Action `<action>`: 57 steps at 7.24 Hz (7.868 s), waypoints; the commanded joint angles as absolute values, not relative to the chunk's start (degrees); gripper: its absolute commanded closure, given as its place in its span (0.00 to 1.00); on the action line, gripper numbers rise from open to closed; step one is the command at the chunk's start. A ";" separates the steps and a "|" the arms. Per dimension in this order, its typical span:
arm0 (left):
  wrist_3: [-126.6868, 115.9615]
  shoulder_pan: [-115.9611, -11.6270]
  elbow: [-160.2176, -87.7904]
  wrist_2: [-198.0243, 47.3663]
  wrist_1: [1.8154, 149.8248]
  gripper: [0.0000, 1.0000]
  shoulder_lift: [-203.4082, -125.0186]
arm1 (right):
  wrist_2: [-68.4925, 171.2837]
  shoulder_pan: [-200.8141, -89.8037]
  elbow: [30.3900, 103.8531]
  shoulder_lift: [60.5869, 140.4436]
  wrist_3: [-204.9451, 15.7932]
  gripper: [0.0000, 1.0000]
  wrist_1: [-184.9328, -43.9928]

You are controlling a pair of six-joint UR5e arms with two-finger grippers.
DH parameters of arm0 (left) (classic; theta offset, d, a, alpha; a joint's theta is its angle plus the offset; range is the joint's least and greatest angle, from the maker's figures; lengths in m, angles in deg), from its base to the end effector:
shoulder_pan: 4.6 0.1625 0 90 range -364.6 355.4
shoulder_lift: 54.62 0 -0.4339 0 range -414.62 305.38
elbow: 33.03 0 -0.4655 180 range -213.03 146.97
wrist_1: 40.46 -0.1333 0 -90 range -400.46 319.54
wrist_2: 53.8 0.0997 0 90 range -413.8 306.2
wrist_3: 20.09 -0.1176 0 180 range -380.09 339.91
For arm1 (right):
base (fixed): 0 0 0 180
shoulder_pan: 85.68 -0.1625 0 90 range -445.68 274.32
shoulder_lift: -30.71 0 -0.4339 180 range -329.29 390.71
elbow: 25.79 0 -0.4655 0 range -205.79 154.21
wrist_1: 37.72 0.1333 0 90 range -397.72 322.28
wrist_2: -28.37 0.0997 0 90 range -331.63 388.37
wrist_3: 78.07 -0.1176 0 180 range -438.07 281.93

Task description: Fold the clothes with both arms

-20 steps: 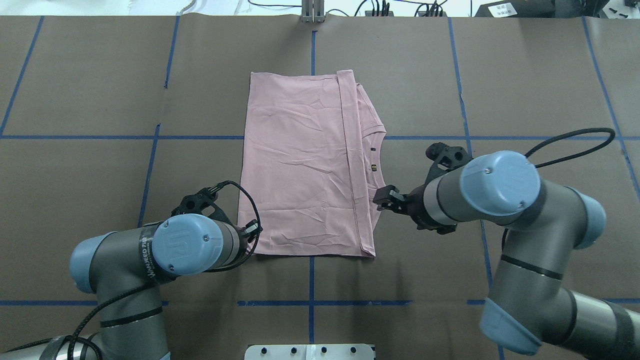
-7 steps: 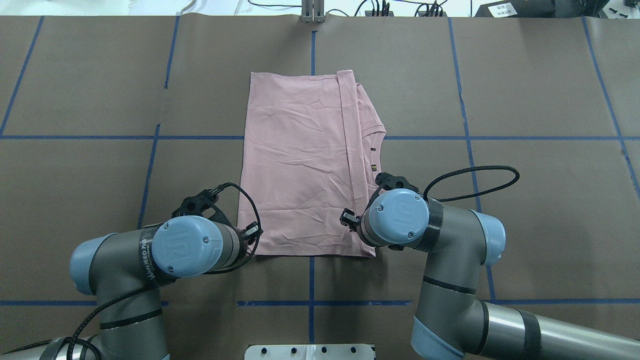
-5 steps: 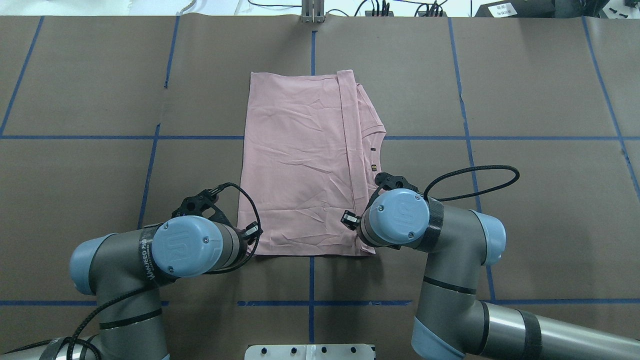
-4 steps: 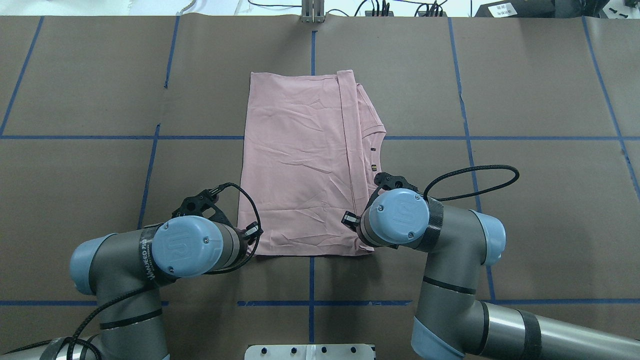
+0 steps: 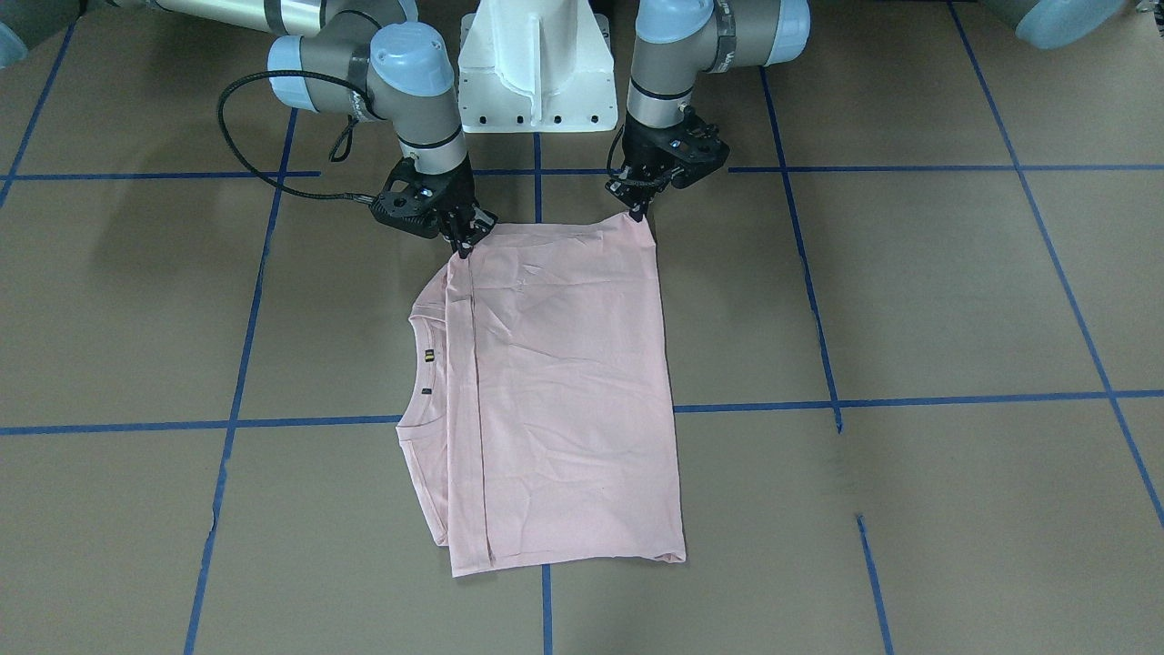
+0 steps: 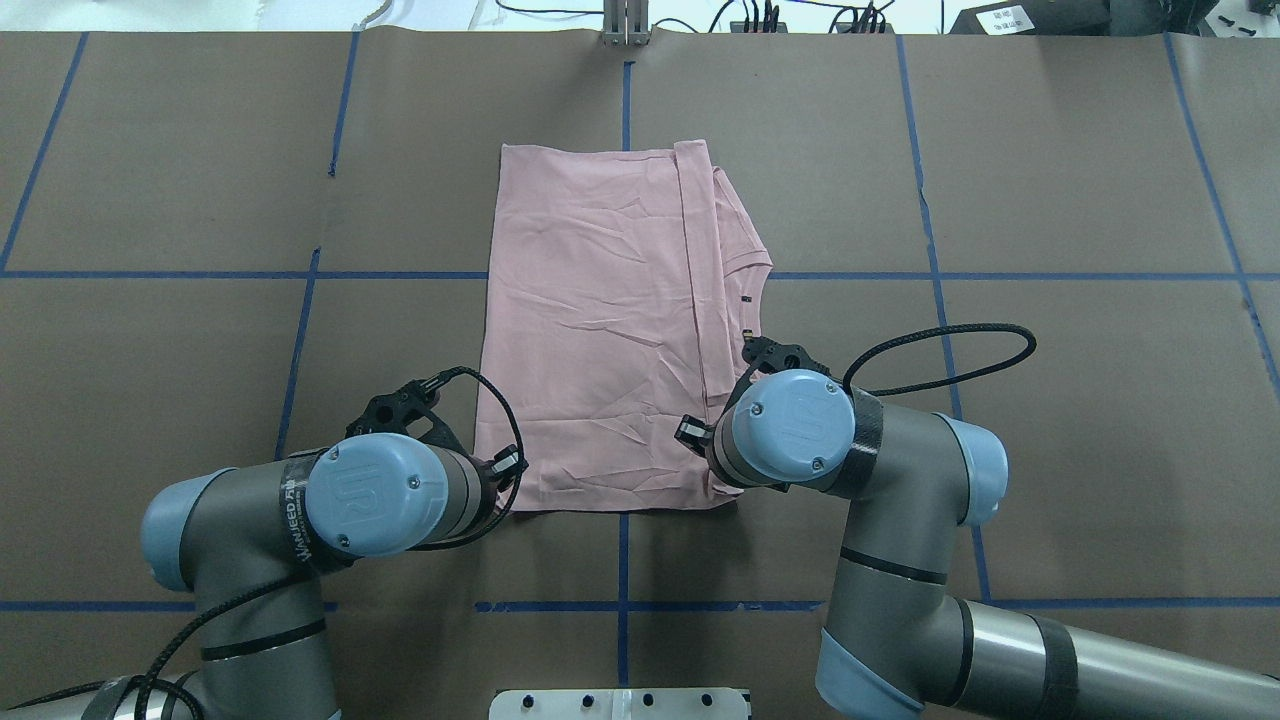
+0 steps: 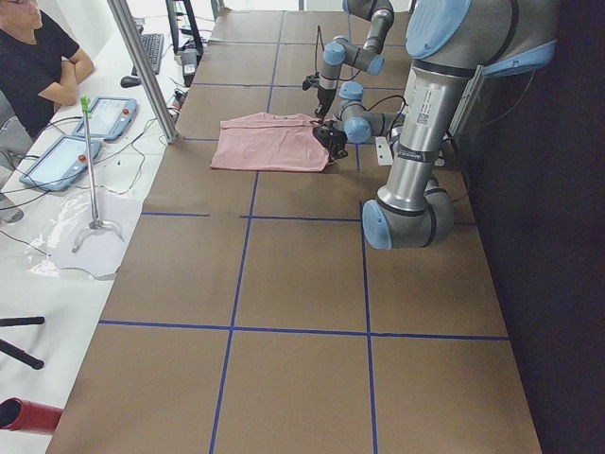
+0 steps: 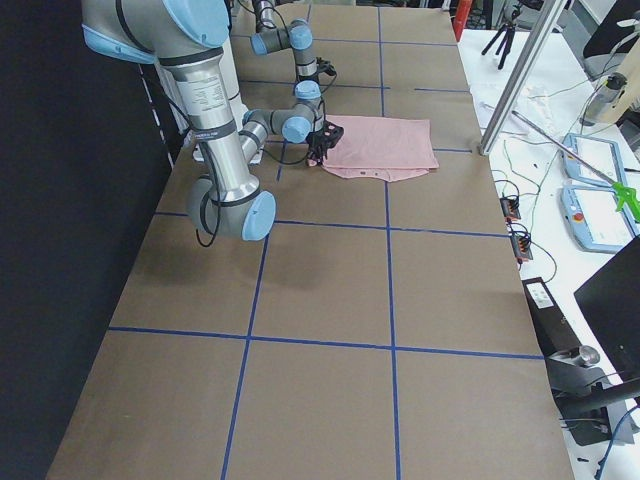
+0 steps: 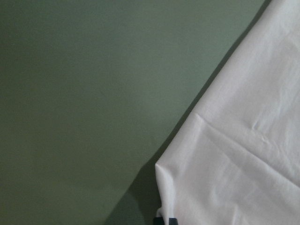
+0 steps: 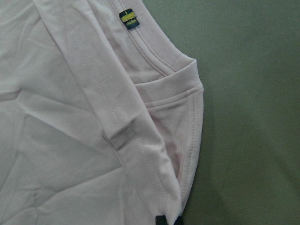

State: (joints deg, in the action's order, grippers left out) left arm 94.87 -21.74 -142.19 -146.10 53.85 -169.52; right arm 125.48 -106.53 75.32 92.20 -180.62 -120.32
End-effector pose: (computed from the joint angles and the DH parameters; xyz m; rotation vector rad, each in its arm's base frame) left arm 0.6036 -0.3207 0.2359 -0.0972 0.8569 -0.6729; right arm -0.6297 -0.3669 0.2536 -0.0581 -0.8350 0.4981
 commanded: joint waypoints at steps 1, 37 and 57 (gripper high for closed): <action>94.78 -21.74 -142.37 -146.17 53.85 1.00 -169.58 | 126.11 -107.30 77.04 92.84 -180.56 1.00 -120.42; 12.37 -79.70 -119.08 -175.59 79.10 0.00 -163.20 | 165.24 -168.68 45.56 96.23 -93.74 0.00 -110.02; -28.71 -93.37 -125.32 -185.37 53.32 0.00 -143.91 | 164.25 -174.89 71.24 121.68 -73.05 0.00 -138.79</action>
